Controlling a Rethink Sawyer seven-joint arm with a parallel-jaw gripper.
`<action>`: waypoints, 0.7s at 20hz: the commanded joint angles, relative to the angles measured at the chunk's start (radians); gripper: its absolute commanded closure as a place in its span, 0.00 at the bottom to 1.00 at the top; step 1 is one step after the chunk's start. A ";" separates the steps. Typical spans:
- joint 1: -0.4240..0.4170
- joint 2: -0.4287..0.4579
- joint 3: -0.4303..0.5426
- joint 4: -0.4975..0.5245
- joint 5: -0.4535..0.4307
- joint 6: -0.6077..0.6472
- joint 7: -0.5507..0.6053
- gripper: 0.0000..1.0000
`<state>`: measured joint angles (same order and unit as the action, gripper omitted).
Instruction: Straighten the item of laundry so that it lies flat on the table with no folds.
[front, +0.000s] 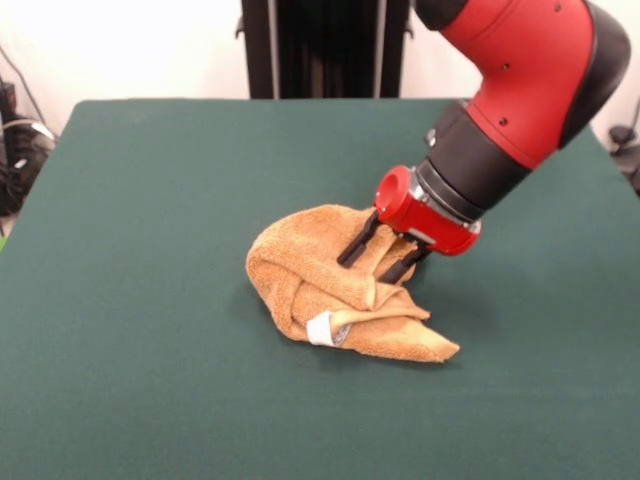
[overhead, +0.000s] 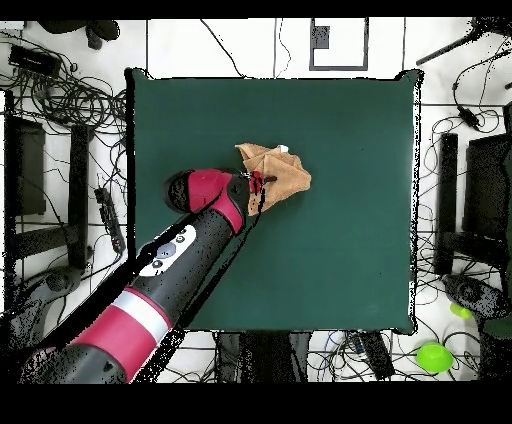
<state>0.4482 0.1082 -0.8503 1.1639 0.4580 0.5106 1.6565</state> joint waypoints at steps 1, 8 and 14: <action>-0.001 0.098 0.063 -0.013 -0.003 0.133 0.280 0.00; -0.003 0.114 0.026 -0.031 0.000 0.098 0.288 0.00; 0.000 0.130 -0.013 -0.051 -0.002 0.099 0.289 0.00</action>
<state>0.4533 0.1518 -0.8998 1.1365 0.4582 0.5126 1.6565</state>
